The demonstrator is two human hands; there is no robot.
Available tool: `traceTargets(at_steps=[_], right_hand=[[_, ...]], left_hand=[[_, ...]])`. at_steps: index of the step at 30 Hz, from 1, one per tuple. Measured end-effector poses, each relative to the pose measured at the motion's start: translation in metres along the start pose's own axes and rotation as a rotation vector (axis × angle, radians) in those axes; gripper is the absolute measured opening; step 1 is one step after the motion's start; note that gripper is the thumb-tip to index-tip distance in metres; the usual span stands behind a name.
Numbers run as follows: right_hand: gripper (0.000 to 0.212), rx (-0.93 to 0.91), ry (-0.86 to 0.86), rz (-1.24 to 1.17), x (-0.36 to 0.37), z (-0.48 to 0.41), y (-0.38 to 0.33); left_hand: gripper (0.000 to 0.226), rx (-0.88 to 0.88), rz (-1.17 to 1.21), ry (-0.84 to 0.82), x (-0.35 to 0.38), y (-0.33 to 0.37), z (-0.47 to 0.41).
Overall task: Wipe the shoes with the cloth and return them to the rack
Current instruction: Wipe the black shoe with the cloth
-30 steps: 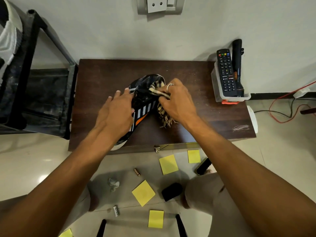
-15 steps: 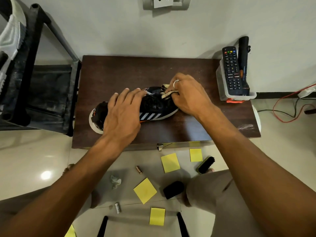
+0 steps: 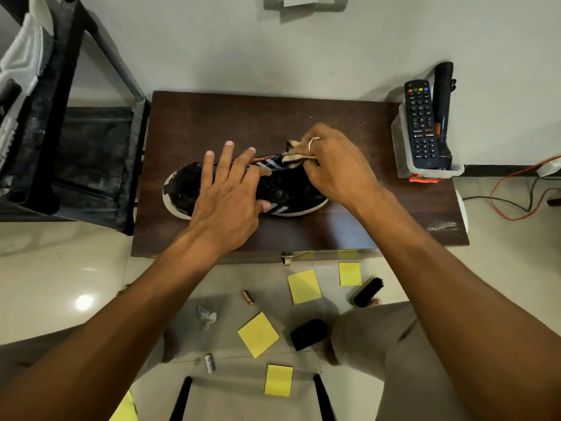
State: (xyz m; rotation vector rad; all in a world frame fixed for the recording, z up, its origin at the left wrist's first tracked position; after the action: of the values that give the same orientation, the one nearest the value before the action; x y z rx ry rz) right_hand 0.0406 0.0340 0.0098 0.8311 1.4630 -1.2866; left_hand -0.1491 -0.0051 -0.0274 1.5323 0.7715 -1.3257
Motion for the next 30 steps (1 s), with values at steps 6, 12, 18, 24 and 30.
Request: traceTargets(at_steps=[6,12,18,24,30], right_hand=[[0.022,0.037,-0.160,0.100,0.010,0.000,-0.004],[0.014,0.199,-0.366,0.201,-0.017,0.009,0.003],[0.017,0.022,0.015,-0.023,-0.012,0.003,0.004],[0.025,-0.036,-0.145,0.141,0.012,0.000,-0.010],[0.022,0.149,-0.378,0.236,-0.009,0.013,-0.004]], left_hand=[[0.056,-0.054,-0.051,0.020,-0.001,-0.001,0.002],[0.056,-0.084,-0.037,0.015,-0.001,-0.001,-0.001],[0.055,-0.069,0.019,-0.014,-0.001,-0.004,-0.006],[0.057,-0.059,0.000,0.026,0.000,-0.005,-0.003],[0.057,-0.077,-0.006,0.064,0.001,-0.005,-0.003]])
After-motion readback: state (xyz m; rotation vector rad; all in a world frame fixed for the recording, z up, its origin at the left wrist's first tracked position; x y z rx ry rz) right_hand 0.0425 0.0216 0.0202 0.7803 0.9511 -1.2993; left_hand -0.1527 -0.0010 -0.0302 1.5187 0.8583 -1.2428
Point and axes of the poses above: each hand's wrist, its own z-axis away from the middle knuckle, its own x-axis out of the palm, y = z × x, the point moved 3 cm from there along -z, towards the middle knuckle, and after that the axes turned 1 degree about -y, right-handed, at the moved point
